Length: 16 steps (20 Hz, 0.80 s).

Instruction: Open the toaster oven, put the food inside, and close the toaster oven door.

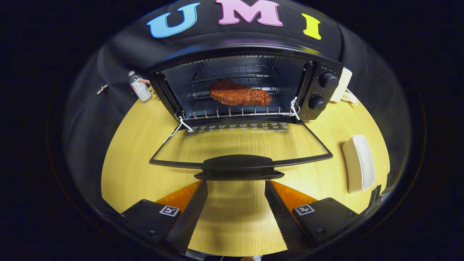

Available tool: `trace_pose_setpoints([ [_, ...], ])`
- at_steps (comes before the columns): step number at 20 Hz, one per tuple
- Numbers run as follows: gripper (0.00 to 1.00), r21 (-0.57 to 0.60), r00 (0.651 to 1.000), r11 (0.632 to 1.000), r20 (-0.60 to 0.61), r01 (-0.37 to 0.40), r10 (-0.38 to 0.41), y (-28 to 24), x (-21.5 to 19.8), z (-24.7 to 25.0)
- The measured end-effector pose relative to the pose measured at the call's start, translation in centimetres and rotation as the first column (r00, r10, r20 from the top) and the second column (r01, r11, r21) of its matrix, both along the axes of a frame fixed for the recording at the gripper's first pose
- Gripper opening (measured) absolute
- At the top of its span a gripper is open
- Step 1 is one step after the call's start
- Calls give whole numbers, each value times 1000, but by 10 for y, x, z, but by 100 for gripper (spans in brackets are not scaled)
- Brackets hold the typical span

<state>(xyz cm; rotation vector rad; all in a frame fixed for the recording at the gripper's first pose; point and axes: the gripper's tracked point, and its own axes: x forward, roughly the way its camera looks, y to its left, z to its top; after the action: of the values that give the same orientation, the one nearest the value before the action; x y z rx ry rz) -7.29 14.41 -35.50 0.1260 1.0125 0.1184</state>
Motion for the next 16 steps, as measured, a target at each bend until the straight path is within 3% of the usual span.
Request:
trace_pose_setpoints([
  [7,98,-27,994,999,105,-39,42,-2,5,31],
  [13,98,-117,959,987,250,-108,134,-5,36,70],
  [16,99,-125,944,988,306,-87,122,-11,43,90],
])
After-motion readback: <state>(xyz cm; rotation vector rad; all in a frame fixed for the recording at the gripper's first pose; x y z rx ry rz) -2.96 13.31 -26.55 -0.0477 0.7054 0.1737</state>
